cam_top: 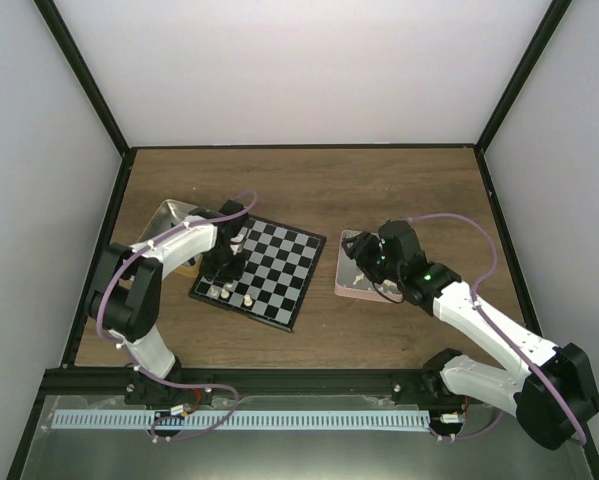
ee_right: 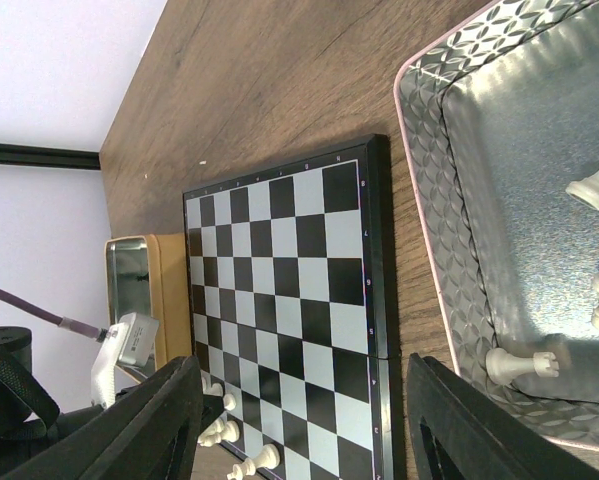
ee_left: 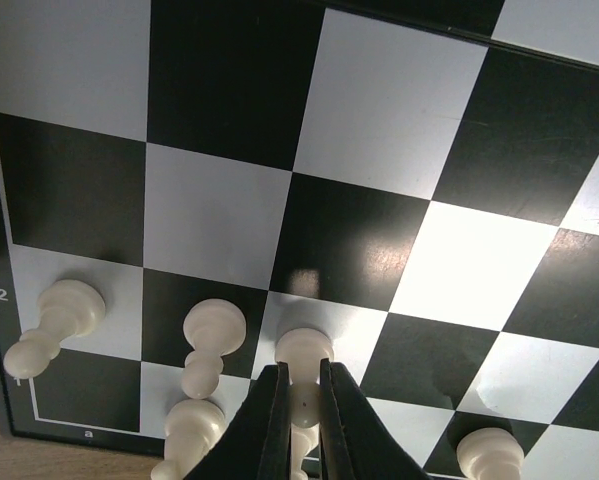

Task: Set up the chess pieces on the board
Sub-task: Adjust the chess piece on the chessboard.

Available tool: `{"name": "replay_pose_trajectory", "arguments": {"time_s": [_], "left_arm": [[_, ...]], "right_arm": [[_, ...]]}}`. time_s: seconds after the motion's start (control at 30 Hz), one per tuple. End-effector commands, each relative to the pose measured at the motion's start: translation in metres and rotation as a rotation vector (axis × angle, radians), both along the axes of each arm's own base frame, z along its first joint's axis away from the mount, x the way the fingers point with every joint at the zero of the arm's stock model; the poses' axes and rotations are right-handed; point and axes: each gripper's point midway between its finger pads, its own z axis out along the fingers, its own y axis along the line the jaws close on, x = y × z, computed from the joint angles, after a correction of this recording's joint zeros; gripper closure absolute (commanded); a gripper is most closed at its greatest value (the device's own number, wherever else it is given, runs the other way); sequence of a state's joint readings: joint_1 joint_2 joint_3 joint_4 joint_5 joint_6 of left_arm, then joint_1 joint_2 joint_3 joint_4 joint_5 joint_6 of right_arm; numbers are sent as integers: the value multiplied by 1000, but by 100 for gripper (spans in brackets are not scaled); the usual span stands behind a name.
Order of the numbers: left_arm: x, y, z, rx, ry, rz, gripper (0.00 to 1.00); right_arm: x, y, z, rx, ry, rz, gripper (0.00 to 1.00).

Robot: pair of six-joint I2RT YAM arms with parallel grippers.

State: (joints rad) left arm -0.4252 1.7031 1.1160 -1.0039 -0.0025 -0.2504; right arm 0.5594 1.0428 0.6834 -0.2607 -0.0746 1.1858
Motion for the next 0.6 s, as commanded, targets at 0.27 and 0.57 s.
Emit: {"name": "replay_pose_trajectory", "arguments": {"time_s": [0.27,0.57], "left_arm": [[0,-3,19,-39,-40,9,79],[-12,7,21,-15,-39,33,76]], "right_arm": [[1,-1,-3,-6,-10,2,42],[0,1,-5,-1,-3,13,42]]}}
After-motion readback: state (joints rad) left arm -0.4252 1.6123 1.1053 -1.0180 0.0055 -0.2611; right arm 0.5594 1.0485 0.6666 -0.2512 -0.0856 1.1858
